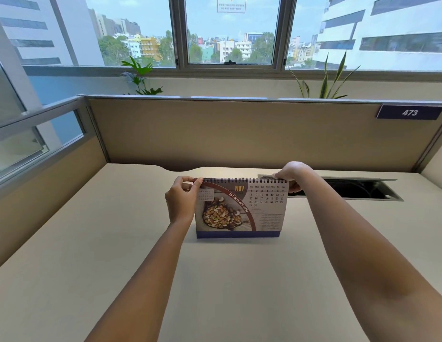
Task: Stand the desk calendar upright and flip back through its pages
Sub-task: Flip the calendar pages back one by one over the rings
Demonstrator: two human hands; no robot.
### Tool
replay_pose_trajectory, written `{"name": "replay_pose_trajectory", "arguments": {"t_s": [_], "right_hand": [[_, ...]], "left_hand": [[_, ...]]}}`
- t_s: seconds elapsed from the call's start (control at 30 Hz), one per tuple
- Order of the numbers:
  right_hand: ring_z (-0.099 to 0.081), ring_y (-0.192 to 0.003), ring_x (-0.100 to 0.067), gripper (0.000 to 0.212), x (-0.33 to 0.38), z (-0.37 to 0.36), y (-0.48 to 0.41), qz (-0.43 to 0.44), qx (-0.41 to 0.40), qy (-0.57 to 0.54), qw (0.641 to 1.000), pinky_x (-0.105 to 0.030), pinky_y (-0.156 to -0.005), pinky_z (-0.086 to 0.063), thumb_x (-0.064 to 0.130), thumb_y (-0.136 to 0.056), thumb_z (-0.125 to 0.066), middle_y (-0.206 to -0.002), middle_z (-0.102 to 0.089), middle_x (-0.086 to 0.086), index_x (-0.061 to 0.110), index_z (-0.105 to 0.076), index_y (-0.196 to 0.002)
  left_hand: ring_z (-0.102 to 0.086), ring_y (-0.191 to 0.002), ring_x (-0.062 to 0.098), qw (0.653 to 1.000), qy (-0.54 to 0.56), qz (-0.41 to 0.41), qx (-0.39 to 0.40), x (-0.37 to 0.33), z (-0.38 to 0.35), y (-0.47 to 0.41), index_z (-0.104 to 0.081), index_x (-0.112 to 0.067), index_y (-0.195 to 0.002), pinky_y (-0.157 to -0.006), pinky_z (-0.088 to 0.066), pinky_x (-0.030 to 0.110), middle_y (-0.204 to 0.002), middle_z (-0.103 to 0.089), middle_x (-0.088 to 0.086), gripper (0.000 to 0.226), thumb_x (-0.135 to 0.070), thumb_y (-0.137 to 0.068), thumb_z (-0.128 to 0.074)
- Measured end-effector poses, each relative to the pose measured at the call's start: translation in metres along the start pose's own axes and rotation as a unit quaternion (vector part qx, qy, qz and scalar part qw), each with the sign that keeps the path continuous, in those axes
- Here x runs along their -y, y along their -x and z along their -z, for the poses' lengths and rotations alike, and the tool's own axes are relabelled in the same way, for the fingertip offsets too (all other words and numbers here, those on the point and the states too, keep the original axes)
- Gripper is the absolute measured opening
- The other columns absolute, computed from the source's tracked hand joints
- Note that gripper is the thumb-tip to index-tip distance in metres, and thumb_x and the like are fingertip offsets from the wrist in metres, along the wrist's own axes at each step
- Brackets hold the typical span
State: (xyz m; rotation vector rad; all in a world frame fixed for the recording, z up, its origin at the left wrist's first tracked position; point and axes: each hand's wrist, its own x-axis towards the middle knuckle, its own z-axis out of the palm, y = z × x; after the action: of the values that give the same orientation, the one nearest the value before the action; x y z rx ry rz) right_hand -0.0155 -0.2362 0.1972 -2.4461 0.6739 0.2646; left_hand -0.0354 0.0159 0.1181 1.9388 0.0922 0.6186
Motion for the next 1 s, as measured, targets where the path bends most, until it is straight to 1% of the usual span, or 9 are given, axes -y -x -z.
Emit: {"name": "replay_pose_trajectory", "arguments": {"t_s": [0.2,0.3,0.37,0.43,0.53,0.6,0.73,0.83,1.0], "right_hand": [[-0.059,-0.061,-0.019,0.035,0.004,0.0,-0.007,-0.002,0.015,0.008,1.0,-0.029,-0.073,-0.052,0.031,-0.092,-0.054,-0.068,-0.063,-0.004,0.01,-0.054,-0.065],[-0.061,-0.081,-0.023,0.019,-0.002,-0.001,-0.022,0.009,0.007,-0.079,0.997,-0.035,-0.085,-0.055,0.018,-0.086,-0.063,-0.088,-0.064,-0.01,0.009,-0.055,-0.072],[-0.056,-0.091,-0.026,0.01,-0.007,0.0,-0.026,0.004,0.02,-0.19,0.982,-0.039,-0.088,-0.052,0.007,-0.082,-0.066,-0.101,-0.058,-0.014,0.007,-0.058,-0.09],[-0.056,-0.096,-0.026,0.028,-0.012,-0.002,-0.03,-0.008,0.016,-0.251,0.968,-0.04,-0.097,-0.05,0.003,-0.079,-0.069,-0.109,-0.058,-0.016,0.002,-0.059,-0.105],[-0.063,-0.094,-0.024,0.05,-0.017,-0.006,-0.03,-0.023,-0.02,-0.302,0.953,-0.036,-0.094,-0.053,0.0,-0.071,-0.079,-0.108,-0.065,-0.014,-0.005,-0.06,-0.116],[-0.064,-0.091,-0.024,0.051,-0.018,-0.007,-0.029,-0.026,-0.019,-0.34,0.94,-0.035,-0.092,-0.054,-0.001,-0.068,-0.081,-0.109,-0.067,-0.015,-0.005,-0.061,-0.114],[-0.069,-0.09,-0.025,0.017,-0.015,-0.005,-0.022,0.006,-0.052,-0.362,0.931,-0.034,-0.083,-0.058,0.004,-0.073,-0.078,-0.105,-0.069,-0.017,0.006,-0.066,-0.085],[-0.07,-0.083,-0.023,0.015,-0.016,-0.008,-0.016,0.048,-0.08,-0.374,0.923,-0.031,-0.071,-0.057,0.009,-0.08,-0.074,-0.104,-0.069,-0.015,0.009,-0.066,-0.092],[-0.066,-0.087,-0.021,0.013,-0.023,-0.013,-0.005,0.131,-0.123,-0.364,0.914,-0.035,-0.075,-0.057,0.018,-0.087,-0.066,-0.107,-0.067,-0.008,0.014,-0.06,-0.098]], "left_hand": [[-0.059,-0.079,0.015,1.0,0.002,-0.002,-0.006,0.001,-0.001,0.001,-0.061,-0.007,-0.097,-0.051,-0.045,0.013,-0.096,-0.07,0.014,0.029,-0.033,-0.084,-0.063],[-0.061,-0.08,0.017,1.0,0.005,-0.002,-0.009,0.001,-0.001,0.001,-0.062,-0.007,-0.097,-0.051,-0.045,0.013,-0.095,-0.071,0.013,0.029,-0.033,-0.084,-0.063],[-0.06,-0.079,0.016,1.0,0.003,-0.003,-0.012,0.001,-0.002,0.001,-0.062,-0.007,-0.096,-0.05,-0.042,0.011,-0.095,-0.071,0.013,0.029,-0.033,-0.084,-0.063],[-0.058,-0.078,0.014,1.0,0.002,-0.003,-0.014,0.002,-0.002,0.0,-0.062,-0.007,-0.096,-0.049,-0.042,0.011,-0.096,-0.071,0.013,0.029,-0.033,-0.084,-0.063],[-0.057,-0.079,0.013,1.0,0.007,0.001,-0.013,0.003,-0.002,0.0,-0.062,-0.008,-0.097,-0.051,-0.044,0.013,-0.097,-0.071,0.013,0.028,-0.033,-0.084,-0.063],[-0.057,-0.079,0.013,1.0,0.01,0.004,-0.014,0.003,-0.002,0.0,-0.063,-0.008,-0.097,-0.052,-0.044,0.013,-0.097,-0.071,0.012,0.029,-0.033,-0.083,-0.064],[-0.059,-0.08,0.014,1.0,0.014,0.008,-0.012,0.004,-0.001,-0.001,-0.064,-0.008,-0.097,-0.052,-0.042,0.01,-0.097,-0.071,0.012,0.029,-0.033,-0.083,-0.065],[-0.061,-0.081,0.015,1.0,0.021,0.011,-0.003,0.004,0.0,-0.003,-0.064,-0.009,-0.097,-0.052,-0.042,0.01,-0.097,-0.071,0.012,0.03,-0.034,-0.082,-0.065],[-0.065,-0.088,0.022,0.999,0.032,0.019,0.007,0.006,0.0,-0.005,-0.063,-0.01,-0.101,-0.053,-0.046,0.013,-0.1,-0.07,0.012,0.033,-0.037,-0.082,-0.064]]}}
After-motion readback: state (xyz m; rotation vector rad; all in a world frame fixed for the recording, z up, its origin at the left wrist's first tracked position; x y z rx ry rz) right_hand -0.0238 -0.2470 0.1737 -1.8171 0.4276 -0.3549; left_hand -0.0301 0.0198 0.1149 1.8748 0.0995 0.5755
